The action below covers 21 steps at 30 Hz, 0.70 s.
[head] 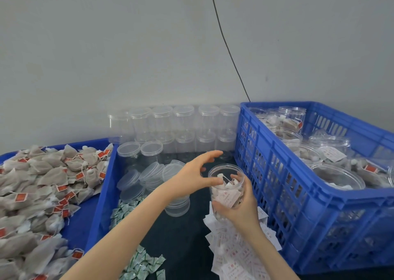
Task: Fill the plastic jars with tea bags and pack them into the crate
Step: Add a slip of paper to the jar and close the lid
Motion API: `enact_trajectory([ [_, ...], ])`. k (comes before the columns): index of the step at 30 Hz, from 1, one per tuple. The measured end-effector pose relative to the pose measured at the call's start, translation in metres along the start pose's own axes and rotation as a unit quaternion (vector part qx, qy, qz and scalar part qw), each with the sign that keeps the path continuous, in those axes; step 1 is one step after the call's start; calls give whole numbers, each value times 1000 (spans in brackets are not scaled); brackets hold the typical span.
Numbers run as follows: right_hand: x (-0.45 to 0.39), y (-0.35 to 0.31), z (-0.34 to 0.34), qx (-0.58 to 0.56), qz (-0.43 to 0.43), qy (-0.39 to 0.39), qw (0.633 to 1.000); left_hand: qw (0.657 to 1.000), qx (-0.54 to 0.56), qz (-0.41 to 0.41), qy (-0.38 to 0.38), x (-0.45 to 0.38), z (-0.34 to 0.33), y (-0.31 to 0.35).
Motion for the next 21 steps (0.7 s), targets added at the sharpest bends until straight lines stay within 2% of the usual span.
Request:
enact_trajectory([
  [2, -4, -6, -4, -3, 2, -3, 1000, 997, 40, 29, -56, 4, -10, -12],
  [4, -7, -11, -11, 5, 4, -20, 1000, 993, 84, 47, -70, 8, -19, -21],
  [8, -12, -13, -21, 38, -34, -77, 996, 989, 112, 90, -16, 11, -19, -37],
  [12, -19, -16, -27, 122, -79, -204, 968, 984, 126, 123, 10, 17, -12, -53],
  [15, -33, -28, -25, 109, -101, -187, 971, 985, 114, 129, 21, 21, -13, -59],
  [17, -44, -45, -30, 152, -82, -189, 967, 985, 99, 136, 32, 21, -14, -63],
  [19, -54, -55, -39, 256, -74, -240, 933, 983, 110, 143, 37, 20, -15, -67],
  [21, -62, -61, -50, 373, -81, -306, 872, 981, 114, 150, 41, 20, -18, -70],
])
Point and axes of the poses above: each hand's wrist, its own x-axis away from the middle knuckle, its own z-axis out of the back of the hand, y = z × x, the point moved 5 cm from there along -x, towards the middle knuckle, and after that the axes turned 9 degrees about -x, right-handed, at the moved point
